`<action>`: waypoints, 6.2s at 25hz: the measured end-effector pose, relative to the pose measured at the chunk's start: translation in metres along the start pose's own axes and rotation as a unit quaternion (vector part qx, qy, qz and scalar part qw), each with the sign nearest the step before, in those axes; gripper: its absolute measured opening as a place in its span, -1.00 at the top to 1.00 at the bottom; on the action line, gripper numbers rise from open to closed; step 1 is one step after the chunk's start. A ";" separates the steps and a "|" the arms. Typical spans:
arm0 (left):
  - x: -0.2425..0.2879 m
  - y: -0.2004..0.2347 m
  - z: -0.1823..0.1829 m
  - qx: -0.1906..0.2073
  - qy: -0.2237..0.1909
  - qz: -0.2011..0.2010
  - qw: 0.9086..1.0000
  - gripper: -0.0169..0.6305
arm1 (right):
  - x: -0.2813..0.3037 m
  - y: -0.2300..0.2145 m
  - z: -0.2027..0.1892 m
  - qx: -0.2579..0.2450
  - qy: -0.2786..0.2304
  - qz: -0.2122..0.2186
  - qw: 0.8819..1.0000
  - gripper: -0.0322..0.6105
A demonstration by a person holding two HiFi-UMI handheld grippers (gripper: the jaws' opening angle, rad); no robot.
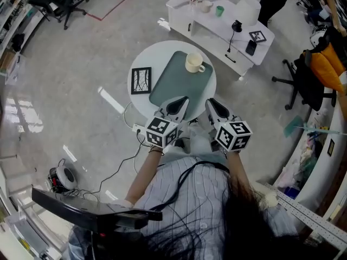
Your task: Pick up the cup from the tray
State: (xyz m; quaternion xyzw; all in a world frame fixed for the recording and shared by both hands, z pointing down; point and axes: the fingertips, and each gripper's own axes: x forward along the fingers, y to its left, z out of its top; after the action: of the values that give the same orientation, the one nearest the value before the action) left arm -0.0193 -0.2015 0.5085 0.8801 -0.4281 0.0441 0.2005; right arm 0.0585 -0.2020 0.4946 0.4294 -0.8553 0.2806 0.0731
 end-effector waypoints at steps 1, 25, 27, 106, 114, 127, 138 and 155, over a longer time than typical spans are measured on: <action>0.004 0.002 0.000 0.001 0.003 0.001 1.000 0.91 | 0.006 -0.004 0.001 0.003 0.001 0.003 1.000 0.72; 0.103 0.095 -0.018 -0.043 0.073 0.085 0.993 0.91 | 0.164 -0.105 0.008 -0.038 0.114 0.093 0.988 0.58; 0.111 0.102 -0.018 -0.048 0.073 0.089 0.992 0.91 | 0.175 -0.110 0.005 -0.043 0.125 0.112 0.985 0.43; -0.026 0.053 0.013 0.018 0.010 0.064 0.998 0.91 | 0.094 0.003 0.005 -0.085 0.060 0.028 0.994 -0.33; -0.063 0.013 -0.015 0.011 0.015 0.027 0.999 0.91 | 0.038 0.026 -0.020 -0.069 0.043 -0.008 0.997 -0.33; -0.079 -0.020 -0.028 -0.002 0.006 0.007 1.000 0.91 | -0.019 0.042 -0.048 -0.056 0.042 -0.025 0.997 -0.33; -0.080 -0.053 -0.031 0.008 0.006 0.001 1.000 0.91 | -0.066 0.037 -0.069 -0.039 0.033 -0.032 0.998 -0.33; -0.124 -0.137 -0.057 0.029 0.006 -0.014 0.999 0.91 | -0.138 0.062 -0.100 -0.030 0.013 -0.022 0.999 -0.33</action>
State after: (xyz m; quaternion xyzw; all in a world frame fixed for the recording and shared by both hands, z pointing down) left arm 0.0133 -0.0123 0.4862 0.8910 -0.4134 0.0595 0.1781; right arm 0.0845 -0.0222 0.5012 0.4421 -0.8527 0.2587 0.1029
